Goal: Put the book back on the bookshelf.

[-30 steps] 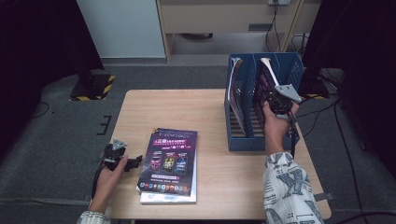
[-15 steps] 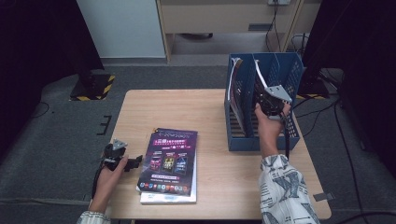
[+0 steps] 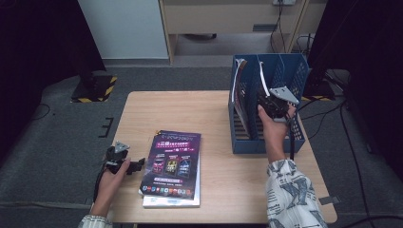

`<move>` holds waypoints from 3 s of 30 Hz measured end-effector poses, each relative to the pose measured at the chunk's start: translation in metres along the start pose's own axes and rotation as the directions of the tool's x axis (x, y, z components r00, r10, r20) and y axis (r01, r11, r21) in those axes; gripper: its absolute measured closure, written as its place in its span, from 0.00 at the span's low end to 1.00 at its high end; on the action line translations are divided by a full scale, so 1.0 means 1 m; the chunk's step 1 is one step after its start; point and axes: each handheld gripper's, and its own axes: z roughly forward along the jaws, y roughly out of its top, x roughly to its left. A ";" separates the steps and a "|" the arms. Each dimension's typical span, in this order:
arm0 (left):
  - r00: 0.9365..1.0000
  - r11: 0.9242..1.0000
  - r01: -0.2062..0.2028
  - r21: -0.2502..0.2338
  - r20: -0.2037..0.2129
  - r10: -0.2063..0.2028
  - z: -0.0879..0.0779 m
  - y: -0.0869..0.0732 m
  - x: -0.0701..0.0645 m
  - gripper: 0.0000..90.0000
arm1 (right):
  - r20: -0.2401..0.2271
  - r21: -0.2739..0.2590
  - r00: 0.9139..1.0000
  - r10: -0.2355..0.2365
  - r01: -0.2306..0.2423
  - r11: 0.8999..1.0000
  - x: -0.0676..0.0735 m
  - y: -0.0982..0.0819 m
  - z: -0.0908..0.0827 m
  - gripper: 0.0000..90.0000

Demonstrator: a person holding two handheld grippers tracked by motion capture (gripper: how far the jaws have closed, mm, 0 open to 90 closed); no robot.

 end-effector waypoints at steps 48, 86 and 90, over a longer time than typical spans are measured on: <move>1.000 1.000 0.002 0.001 -0.003 -0.002 0.000 0.000 0.000 0.04 | -0.100 0.044 0.995 -0.018 0.023 0.999 -0.005 -0.034 -0.061 0.16; 1.000 1.000 0.010 -0.017 0.003 -0.010 -0.006 0.004 0.000 0.06 | -0.279 0.096 0.956 -0.095 0.126 0.987 0.057 -0.061 -0.110 0.12; 0.999 0.998 0.029 -0.047 0.034 -0.028 -0.010 0.005 -0.004 0.07 | -0.313 0.108 0.947 -0.075 0.114 0.988 0.069 -0.062 -0.110 0.14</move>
